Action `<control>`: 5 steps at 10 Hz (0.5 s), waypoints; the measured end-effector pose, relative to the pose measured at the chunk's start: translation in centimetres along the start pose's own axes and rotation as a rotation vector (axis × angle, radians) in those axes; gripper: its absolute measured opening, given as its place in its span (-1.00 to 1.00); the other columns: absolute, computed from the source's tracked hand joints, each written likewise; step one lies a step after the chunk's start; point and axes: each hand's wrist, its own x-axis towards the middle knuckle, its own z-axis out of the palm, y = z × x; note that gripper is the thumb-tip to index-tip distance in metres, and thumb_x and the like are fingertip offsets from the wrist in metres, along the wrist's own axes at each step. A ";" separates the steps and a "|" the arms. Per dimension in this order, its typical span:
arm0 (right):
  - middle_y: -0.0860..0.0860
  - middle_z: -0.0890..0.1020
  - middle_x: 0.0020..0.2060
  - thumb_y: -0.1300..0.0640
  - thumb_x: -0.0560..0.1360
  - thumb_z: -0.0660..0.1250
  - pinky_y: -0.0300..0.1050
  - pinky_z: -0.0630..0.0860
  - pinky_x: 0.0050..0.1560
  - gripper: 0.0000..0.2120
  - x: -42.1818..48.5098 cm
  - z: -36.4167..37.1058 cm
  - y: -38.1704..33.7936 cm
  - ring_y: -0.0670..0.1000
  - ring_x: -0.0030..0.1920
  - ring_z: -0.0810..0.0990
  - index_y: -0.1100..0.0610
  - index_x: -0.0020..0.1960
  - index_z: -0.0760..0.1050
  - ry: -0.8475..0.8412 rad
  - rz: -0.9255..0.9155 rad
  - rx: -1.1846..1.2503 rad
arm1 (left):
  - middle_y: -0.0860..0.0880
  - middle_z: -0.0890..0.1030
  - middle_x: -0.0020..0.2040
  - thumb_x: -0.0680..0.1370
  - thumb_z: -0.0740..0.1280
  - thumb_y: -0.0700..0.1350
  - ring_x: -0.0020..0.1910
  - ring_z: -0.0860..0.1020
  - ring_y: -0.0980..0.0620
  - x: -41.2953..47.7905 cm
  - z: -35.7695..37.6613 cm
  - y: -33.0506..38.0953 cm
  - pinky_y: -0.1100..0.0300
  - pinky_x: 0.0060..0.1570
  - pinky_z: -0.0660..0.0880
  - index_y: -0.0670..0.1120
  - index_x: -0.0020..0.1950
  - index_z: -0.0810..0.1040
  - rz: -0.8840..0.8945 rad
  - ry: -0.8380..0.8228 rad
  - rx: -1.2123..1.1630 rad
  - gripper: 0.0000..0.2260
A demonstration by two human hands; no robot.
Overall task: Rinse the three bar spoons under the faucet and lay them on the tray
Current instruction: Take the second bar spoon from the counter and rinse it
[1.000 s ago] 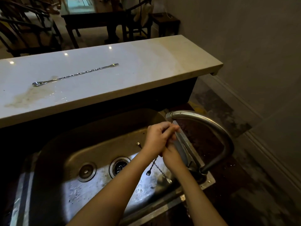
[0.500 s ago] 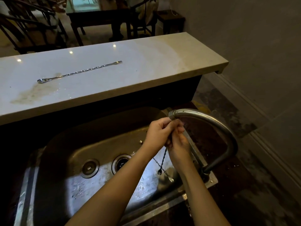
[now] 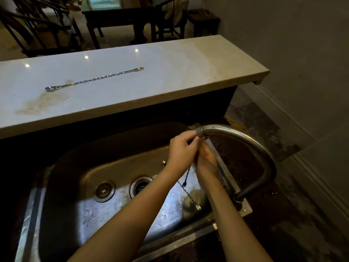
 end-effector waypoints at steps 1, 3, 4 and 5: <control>-0.41 0.63 -0.27 -0.01 0.60 0.11 -0.54 0.45 -0.35 -0.70 -0.6 -0.8 1.9 -0.43 -0.18 0.56 -0.35 -0.12 0.51 -0.145 -0.010 -0.170 | -0.13 0.66 -0.20 0.51 0.31 -0.19 -0.21 0.63 -0.02 1.4 -0.8 0.6 0.16 -0.21 0.53 -0.17 0.02 0.63 -0.024 0.098 -0.104 -0.84; -0.16 0.50 -0.58 0.04 0.59 0.16 -0.34 0.32 -0.42 -0.64 -0.4 -0.9 4.0 -0.12 -0.42 0.40 0.02 -0.36 0.48 -0.070 -0.113 -0.495 | -0.09 0.65 -0.19 0.52 0.29 -0.17 -0.21 0.63 0.06 2.0 -2.2 1.0 0.20 -0.11 0.59 -0.18 0.06 0.60 0.016 0.097 -0.217 -0.82; -0.08 0.68 -0.33 -0.01 0.59 0.14 -0.13 0.58 -0.23 -0.71 -0.1 -0.5 2.1 0.15 -0.23 0.59 0.02 -0.20 0.54 0.058 -0.053 -0.421 | -0.06 0.64 -0.14 0.57 0.19 -0.22 -0.13 0.61 0.05 0.1 -0.2 0.1 0.17 -0.05 0.55 -0.14 0.07 0.57 -0.035 -0.005 -0.175 -0.81; 0.09 0.51 0.27 -0.02 0.60 0.08 0.25 0.30 0.30 -0.54 -0.8 -0.9 1.3 0.29 0.37 0.32 0.30 0.34 0.31 0.367 0.280 0.328 | -0.03 0.57 -0.29 0.59 0.12 -0.24 -0.29 0.56 0.04 -1.1 0.7 -1.1 0.12 -0.16 0.51 -0.20 -0.01 0.55 -0.073 -0.033 -0.152 -0.79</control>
